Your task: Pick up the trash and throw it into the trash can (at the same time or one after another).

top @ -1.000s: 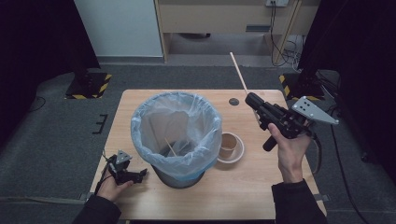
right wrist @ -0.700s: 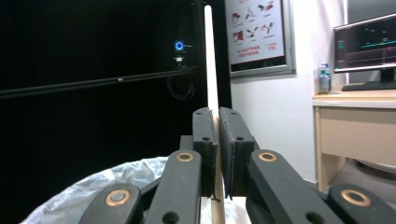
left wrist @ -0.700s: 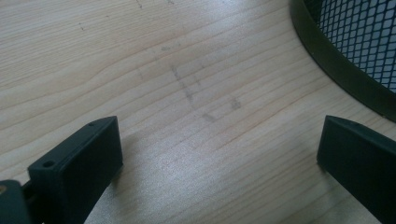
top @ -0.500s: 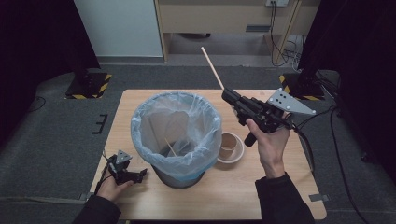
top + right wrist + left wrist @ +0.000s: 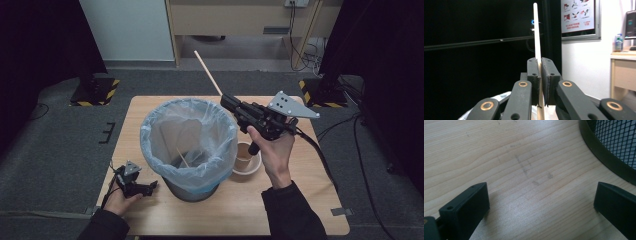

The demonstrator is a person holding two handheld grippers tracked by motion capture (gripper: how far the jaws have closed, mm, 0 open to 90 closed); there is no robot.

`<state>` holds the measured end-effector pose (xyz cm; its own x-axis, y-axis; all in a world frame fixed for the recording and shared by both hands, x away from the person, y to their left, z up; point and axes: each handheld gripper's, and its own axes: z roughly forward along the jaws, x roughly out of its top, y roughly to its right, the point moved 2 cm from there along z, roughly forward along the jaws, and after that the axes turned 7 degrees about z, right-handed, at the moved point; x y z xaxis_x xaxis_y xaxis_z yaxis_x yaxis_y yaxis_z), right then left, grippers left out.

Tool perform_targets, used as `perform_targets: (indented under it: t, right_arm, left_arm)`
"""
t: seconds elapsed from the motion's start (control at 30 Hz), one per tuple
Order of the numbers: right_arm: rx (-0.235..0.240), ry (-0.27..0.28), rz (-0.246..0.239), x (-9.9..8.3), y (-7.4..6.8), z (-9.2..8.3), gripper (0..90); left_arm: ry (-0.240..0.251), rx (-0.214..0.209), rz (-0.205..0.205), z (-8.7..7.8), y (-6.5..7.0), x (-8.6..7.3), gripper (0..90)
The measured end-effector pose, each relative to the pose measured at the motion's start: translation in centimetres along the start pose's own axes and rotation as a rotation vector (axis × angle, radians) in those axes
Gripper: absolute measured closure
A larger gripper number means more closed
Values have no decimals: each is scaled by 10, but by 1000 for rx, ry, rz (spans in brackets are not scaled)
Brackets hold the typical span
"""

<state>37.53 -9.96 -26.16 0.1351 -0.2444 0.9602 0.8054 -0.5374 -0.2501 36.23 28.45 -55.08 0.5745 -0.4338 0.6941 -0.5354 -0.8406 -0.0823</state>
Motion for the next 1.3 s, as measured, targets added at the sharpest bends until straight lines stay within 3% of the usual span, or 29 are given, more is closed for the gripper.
perform_targets:
  t: [0.57, 0.97, 1.1, 1.3]
  right_arm:
    - [15, -29, 26, -15, -1, 18, 859]
    - [14, -58, 12, -19, -9, 32, 852]
    - [6, -74, 22, -23, -5, 36, 741]
    - [-5, -40, 16, -16, -2, 31, 683]
  left_arm:
    - [0, -1, 1, 0, 0, 0, 0]
    - [0, -1, 1, 0, 0, 0, 0]
    - [0, -1, 1, 0, 0, 0, 0]
    - [0, -1, 1, 0, 0, 0, 0]
